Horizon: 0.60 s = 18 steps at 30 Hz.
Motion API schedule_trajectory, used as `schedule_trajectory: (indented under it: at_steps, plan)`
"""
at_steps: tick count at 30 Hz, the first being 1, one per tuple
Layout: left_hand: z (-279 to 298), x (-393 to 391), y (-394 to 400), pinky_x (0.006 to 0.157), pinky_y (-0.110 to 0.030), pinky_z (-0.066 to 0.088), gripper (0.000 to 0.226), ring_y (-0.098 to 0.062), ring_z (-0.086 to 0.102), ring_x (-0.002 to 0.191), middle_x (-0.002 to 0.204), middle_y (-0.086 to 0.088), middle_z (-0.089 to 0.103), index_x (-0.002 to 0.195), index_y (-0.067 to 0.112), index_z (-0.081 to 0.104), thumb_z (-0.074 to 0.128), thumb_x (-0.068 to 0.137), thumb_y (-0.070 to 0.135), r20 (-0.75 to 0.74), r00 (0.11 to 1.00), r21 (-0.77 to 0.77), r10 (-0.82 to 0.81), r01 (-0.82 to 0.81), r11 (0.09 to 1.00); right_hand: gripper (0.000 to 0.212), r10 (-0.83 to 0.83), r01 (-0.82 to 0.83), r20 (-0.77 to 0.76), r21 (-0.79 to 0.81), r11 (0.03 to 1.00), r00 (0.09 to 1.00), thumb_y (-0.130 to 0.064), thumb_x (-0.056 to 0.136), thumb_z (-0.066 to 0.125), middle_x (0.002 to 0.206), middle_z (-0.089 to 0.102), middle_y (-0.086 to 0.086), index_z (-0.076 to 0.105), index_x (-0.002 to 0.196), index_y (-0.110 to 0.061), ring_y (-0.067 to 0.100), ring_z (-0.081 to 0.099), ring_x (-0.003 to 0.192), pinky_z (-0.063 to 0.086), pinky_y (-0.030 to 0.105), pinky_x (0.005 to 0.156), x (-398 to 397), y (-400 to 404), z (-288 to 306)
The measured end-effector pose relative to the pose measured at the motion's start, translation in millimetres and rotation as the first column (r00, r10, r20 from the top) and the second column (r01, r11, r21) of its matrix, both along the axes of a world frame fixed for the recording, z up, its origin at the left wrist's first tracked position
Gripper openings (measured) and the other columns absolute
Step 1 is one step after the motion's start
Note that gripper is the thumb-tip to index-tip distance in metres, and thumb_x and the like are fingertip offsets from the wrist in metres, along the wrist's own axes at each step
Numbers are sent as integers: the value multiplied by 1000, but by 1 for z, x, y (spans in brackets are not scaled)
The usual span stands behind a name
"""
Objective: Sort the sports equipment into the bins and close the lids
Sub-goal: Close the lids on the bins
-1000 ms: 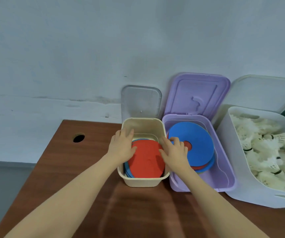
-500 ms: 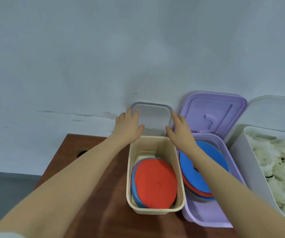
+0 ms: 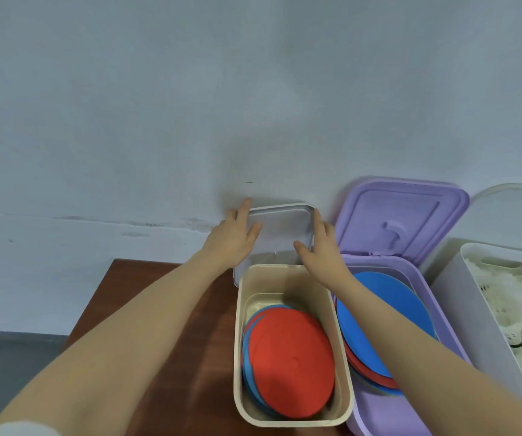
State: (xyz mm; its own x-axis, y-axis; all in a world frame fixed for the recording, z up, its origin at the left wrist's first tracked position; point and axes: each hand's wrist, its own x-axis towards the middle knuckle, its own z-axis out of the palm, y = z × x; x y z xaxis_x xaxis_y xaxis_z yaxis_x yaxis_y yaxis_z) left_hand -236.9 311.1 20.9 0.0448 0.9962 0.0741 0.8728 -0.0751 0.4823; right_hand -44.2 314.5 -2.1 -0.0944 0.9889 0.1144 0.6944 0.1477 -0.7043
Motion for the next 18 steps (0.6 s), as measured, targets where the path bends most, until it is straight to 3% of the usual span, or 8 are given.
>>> schedule_trajectory:
  at_steps: [3, 6, 9, 13, 15, 18]
  plan:
    - [3, 4, -3, 88, -43, 45, 53, -35, 54, 105, 132, -15, 39, 147, 27, 11, 24, 99, 44, 53, 999, -11, -10, 11, 1000, 75, -23, 24, -72, 8, 1000, 997, -21, 91, 55, 144, 25, 12, 8, 149, -19, 32, 36, 129, 27, 39, 110, 1, 1, 0]
    - [6, 4, -9, 82, -41, 46, 48, -33, 56, 91, 115, -12, 48, 144, 37, 15, 16, 98, 49, 61, 994, -23, 92, -91, 996, 75, -16, 17, -146, 5, 1000, 989, -17, 92, 55, 148, 21, 12, 6, 149, -19, 27, 32, 132, 22, 18, 99, 1, 2, 4]
    - [4, 6, -16, 83, -42, 45, 49, -32, 55, 89, 105, -13, 50, 145, 38, 14, 17, 97, 49, 136, 988, -37, 75, -71, 997, 75, 5, -6, -164, -4, 1000, 986, -19, 91, 56, 147, 23, 11, 8, 149, -23, 28, 34, 131, 26, 31, 106, 0, 2, 3]
    - [0, 11, -25, 95, -44, 41, 48, -30, 54, 101, 120, -15, 44, 144, 40, 15, 20, 97, 50, 298, 951, -44, 84, -74, 996, 67, -27, 35, -248, 27, 999, 968, -22, 90, 57, 143, 30, 8, 20, 146, -24, 26, 40, 128, 32, 45, 108, -2, -2, 2]
    - [-1, 12, -30, 94, -41, 40, 45, -30, 52, 102, 121, -15, 43, 142, 40, 21, 21, 98, 49, 329, 936, -50, 124, -114, 992, 61, -10, 31, -257, 74, 997, 966, -27, 93, 53, 140, 33, 8, 22, 145, -27, 25, 43, 125, 34, 45, 107, -2, -10, 1]
    - [6, 12, -43, 81, -31, 35, 38, -22, 51, 90, 114, -12, 45, 135, 35, 33, 21, 100, 42, 384, 915, -3, 127, -136, 991, 55, 25, 14, -256, 149, 989, 966, -28, 95, 48, 133, 36, 6, 24, 145, -31, 17, 46, 113, 34, 30, 102, 0, -29, 6]
